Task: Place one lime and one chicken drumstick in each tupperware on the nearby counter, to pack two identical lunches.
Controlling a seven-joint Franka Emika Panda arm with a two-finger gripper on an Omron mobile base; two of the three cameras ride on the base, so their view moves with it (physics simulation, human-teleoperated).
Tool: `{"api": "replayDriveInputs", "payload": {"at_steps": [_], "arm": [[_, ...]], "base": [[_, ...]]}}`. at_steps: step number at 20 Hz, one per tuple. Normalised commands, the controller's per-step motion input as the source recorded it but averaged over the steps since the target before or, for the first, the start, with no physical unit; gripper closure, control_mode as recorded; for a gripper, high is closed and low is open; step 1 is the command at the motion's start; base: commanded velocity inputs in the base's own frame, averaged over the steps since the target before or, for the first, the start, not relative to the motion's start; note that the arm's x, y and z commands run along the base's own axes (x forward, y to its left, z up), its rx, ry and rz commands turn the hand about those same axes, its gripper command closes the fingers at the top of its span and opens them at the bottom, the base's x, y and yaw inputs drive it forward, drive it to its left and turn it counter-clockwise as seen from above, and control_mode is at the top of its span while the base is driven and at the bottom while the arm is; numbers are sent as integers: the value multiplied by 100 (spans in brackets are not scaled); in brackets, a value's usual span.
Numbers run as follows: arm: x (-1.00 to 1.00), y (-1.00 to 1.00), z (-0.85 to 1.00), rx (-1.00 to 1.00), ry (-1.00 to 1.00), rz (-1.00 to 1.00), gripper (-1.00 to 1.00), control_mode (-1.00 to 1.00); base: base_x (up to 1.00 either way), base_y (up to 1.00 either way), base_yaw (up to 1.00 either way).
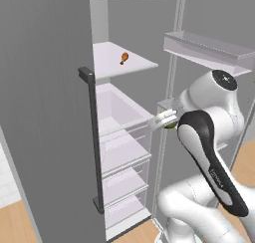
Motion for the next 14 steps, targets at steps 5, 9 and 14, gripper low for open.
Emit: {"api": "replayDriveInputs", "payload": {"at_steps": [5,9,14], "arm": [[-12,0,-1,-2,0,0,100,100],[0,0,0,0,0,0,100,100],[0,0,0,0,0,0,100,100]], "base": [[-80,-4,0],[-100,-13,-7],[-90,-36,-59]]}}
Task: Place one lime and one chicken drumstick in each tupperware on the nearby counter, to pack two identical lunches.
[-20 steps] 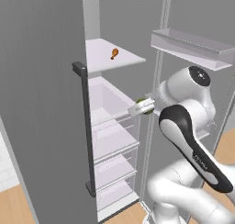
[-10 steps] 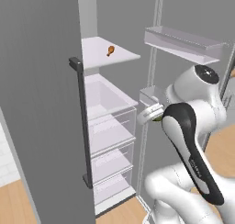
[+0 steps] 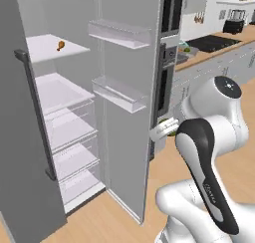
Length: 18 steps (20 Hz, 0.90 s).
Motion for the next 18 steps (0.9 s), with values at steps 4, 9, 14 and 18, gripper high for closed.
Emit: {"api": "replayDriveInputs", "payload": {"at_steps": [4,9,14,18], "arm": [[0,0,0,0,0,0,100,100],[0,0,0,0,0,0,100,100],[0,0,0,0,0,0,100,100],[0,0,0,0,0,0,100,100]], "base": [[-37,-61,-71],[38,-100,-56],[100,-43,-32],[100,27,-4]]}}
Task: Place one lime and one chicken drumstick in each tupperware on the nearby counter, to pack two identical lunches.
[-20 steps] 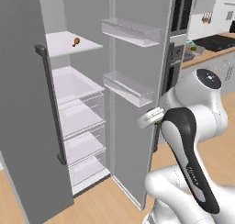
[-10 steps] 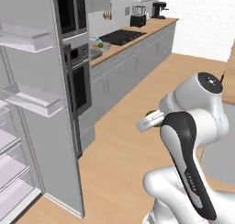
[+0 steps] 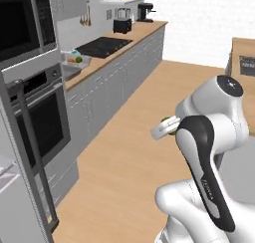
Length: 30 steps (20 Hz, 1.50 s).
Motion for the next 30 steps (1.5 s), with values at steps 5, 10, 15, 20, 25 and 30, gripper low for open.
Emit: {"api": "replayDriveInputs", "payload": {"at_steps": [5,10,15,20,25,30], "arm": [[0,0,0,0,0,0,100,100],[0,0,0,0,0,0,100,100],[0,0,0,0,0,0,100,100],[0,0,0,0,0,0,100,100],[0,0,0,0,0,0,100,100],[0,0,0,0,0,0,100,100]], "base": [[100,41,0],[100,2,0],[100,-46,-8],[100,-6,3],[100,0,27],[100,-6,35]]}}
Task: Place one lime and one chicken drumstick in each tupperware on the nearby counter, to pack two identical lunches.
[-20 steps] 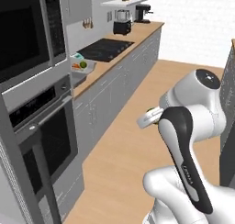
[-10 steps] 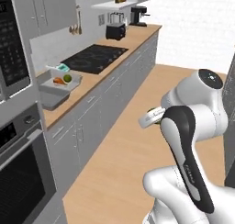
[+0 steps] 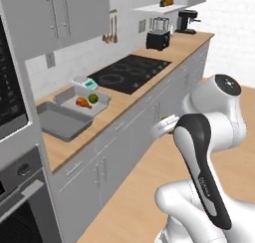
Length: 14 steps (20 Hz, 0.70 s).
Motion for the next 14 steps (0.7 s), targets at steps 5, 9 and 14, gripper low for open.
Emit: {"api": "replayDriveInputs", "payload": {"at_steps": [5,9,14], "arm": [[0,0,0,0,0,0,100,100],[0,0,0,0,0,0,100,100],[0,0,0,0,0,0,100,100]], "base": [[100,-26,42],[73,-40,45],[49,8,47]]}}
